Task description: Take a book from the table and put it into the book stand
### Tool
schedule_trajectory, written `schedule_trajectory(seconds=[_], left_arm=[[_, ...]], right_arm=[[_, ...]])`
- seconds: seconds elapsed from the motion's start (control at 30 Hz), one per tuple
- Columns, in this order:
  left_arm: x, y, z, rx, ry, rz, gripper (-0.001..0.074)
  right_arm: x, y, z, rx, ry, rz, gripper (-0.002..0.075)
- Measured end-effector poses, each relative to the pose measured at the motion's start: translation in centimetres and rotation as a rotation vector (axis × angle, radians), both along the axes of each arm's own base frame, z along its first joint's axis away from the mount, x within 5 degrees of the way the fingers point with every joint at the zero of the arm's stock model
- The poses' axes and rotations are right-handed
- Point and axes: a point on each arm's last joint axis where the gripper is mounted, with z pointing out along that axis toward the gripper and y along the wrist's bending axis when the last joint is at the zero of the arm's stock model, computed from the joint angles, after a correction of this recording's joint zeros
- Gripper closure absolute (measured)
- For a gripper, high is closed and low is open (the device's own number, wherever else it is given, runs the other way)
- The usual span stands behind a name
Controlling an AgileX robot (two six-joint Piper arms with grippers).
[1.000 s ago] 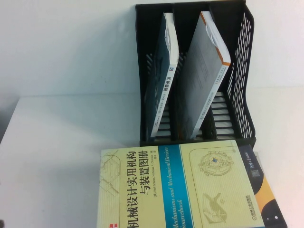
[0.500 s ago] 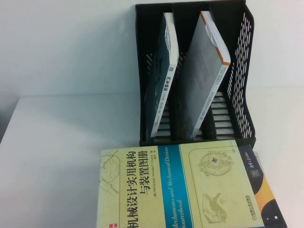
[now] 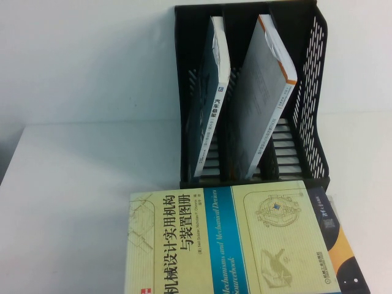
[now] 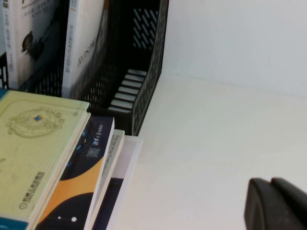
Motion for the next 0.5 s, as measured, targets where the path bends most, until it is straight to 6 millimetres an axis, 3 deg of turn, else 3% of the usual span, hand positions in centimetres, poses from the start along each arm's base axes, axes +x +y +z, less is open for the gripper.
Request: schedule_trajectory(seconds=[0.33, 0.5], left_arm=[[-0.01, 0.01, 0.04, 0.000, 0.002, 0.001, 0.0737], [-0.01, 0.01, 0.04, 0.000, 0.002, 0.001, 0.0737]], right_arm=[[0.00, -0.01, 0.00, 0.000, 0.000, -0.002, 0.0729], [-0.22, -0.74, 0.11, -0.038, -0.022, -0.139, 0.0729]])
